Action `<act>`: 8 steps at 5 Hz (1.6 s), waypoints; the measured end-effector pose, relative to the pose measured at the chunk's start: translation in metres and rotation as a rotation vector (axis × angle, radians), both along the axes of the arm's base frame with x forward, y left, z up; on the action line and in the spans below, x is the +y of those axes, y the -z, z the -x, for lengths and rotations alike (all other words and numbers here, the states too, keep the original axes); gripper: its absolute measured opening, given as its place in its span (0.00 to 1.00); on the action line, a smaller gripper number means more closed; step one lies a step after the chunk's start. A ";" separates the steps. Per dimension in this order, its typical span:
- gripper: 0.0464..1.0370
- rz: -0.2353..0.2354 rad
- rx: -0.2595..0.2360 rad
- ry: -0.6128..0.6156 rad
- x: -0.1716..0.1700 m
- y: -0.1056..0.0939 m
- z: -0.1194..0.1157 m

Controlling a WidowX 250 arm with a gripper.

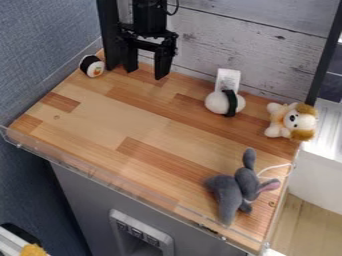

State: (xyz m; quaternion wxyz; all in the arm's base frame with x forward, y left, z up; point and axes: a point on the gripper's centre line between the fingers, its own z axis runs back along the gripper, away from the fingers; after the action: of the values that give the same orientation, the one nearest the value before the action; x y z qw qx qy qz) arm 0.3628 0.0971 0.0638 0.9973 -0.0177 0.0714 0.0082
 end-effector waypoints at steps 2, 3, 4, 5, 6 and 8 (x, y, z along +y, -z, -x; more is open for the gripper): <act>0.96 0.009 0.044 0.037 -0.057 0.013 0.002; 0.96 0.002 0.049 0.044 -0.085 0.009 -0.001; 0.96 -0.006 0.028 0.045 -0.112 -0.004 -0.010; 0.96 -0.006 0.011 0.028 -0.134 -0.016 -0.019; 0.96 -0.008 0.022 0.019 -0.150 -0.015 -0.025; 0.96 0.004 0.007 0.015 -0.160 0.000 -0.031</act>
State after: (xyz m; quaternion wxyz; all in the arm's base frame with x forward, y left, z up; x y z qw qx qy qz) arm 0.3934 -0.0627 0.0640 0.9970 -0.0190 0.0751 0.0007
